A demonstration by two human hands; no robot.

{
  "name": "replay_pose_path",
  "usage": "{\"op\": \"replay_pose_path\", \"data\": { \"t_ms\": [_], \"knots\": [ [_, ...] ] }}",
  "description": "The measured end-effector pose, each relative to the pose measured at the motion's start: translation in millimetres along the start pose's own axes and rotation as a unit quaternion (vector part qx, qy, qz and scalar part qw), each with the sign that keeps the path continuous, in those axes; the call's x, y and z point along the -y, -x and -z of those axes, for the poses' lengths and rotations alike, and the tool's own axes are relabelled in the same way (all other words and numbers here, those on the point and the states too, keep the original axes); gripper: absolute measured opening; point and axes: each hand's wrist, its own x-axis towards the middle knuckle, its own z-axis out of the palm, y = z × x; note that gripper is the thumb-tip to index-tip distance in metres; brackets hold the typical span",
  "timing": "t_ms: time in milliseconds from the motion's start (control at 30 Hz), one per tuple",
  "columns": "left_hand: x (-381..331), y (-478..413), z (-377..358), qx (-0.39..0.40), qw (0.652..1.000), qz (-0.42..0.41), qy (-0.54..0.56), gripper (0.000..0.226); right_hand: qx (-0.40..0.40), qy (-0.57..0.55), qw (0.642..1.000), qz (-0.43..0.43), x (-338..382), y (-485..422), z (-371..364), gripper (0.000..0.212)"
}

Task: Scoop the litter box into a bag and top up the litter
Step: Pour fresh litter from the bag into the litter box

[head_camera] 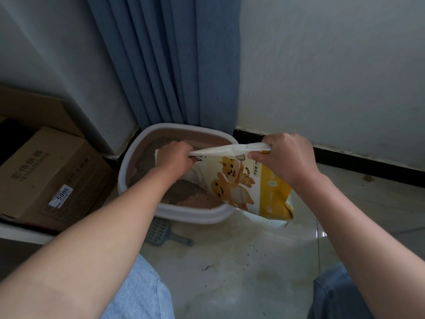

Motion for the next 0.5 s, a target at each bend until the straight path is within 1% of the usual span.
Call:
{"op": "replay_pose_path", "data": {
  "t_ms": [100,167,267,333,500],
  "knots": [
    [-4,-1,1,-0.003,1.0,-0.007,-0.005,0.018,0.004,-0.006,1.0,-0.022,-9,-1,-2,0.044],
    [-9,-1,0,-0.013,1.0,-0.02,-0.018,0.013,0.008,-0.003,0.999,-0.038,-17,0,-4,0.045],
    [-15,-3,-1,-0.029,0.998,-0.053,-0.028,0.015,0.016,0.005,0.998,-0.056,-29,6,-10,0.044],
    [-19,-4,-2,-0.032,0.997,-0.066,-0.016,0.015,0.027,0.005,0.997,-0.069,-39,12,-17,0.045],
    [-36,-5,-5,-0.031,0.994,-0.106,-0.027,0.011,0.082,0.013,0.992,-0.099,-67,30,-40,0.044]
  ]
}}
